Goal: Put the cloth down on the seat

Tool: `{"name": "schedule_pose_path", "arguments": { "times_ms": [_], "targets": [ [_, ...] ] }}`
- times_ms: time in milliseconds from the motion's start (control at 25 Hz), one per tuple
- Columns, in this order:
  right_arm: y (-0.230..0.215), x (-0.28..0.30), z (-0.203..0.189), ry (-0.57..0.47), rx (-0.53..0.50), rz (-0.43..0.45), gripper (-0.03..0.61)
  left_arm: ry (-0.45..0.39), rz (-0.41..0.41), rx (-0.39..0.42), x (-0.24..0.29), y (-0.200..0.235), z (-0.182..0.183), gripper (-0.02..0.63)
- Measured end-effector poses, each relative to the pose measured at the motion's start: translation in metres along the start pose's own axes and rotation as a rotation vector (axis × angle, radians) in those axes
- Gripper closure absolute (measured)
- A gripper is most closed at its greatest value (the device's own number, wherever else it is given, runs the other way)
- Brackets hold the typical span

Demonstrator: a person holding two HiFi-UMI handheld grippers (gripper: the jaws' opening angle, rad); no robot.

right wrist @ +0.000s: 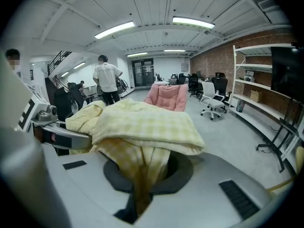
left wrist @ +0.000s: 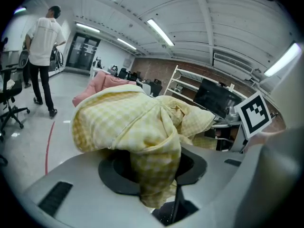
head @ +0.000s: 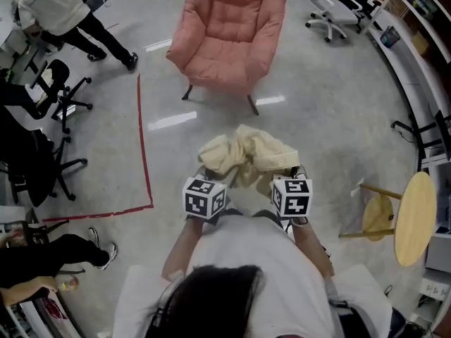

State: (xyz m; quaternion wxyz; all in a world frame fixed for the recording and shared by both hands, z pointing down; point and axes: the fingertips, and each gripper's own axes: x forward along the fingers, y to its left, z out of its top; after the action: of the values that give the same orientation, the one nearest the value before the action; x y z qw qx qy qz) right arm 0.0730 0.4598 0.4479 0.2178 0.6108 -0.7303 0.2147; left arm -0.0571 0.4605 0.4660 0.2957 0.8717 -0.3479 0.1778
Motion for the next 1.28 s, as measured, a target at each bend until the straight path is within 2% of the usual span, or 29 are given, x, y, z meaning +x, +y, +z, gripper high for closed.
{"name": "schedule_pose_path", "arguments": {
  "times_ms": [240,640,960,1280],
  "targets": [
    [0.015,0.015,0.013,-0.009,0.028,0.011,0.540,0.001,-0.011,0.005,-0.004,0.024,0.012,0.451],
    [0.008,0.051,0.033,-0.008,-0.006,0.056,0.540,-0.027,0.020,-0.020,0.015,0.047,0.028,0.451],
    [0.003,0.124,0.081,-0.002,-0.054,0.123,0.540,-0.036,0.081,-0.046,0.049,0.099,0.075,0.451],
    [-0.042,0.201,0.123,0.059,-0.070,0.161,0.540,0.003,0.113,-0.089,0.116,0.131,0.127,0.451]
  ]
}}
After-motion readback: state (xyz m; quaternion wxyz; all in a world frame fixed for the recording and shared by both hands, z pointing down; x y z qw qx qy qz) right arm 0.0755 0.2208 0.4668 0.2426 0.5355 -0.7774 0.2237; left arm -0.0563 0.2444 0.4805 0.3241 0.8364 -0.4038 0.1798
